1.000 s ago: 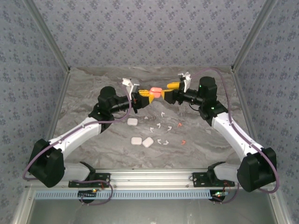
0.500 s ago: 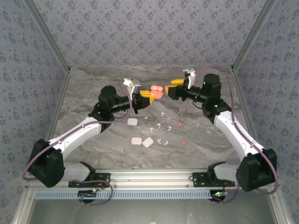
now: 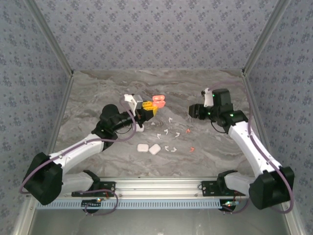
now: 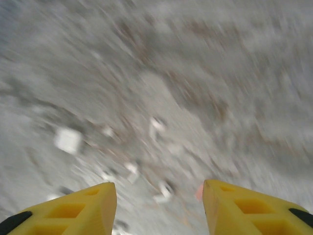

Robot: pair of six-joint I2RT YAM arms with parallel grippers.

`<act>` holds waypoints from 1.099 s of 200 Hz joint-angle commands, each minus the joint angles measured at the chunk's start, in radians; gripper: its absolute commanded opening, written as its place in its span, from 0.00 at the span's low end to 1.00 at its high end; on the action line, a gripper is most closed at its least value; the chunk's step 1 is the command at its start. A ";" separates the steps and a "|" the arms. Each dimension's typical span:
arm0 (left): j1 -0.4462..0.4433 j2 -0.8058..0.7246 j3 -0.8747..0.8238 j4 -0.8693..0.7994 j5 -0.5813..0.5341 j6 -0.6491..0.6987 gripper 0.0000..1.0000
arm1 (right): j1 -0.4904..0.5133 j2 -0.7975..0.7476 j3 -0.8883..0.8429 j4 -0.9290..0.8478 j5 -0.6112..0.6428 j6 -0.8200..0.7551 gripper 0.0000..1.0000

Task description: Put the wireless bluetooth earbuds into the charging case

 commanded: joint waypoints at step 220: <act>-0.009 -0.039 0.106 -0.092 0.138 0.121 0.00 | 0.107 0.548 0.067 -0.001 0.161 -0.030 0.32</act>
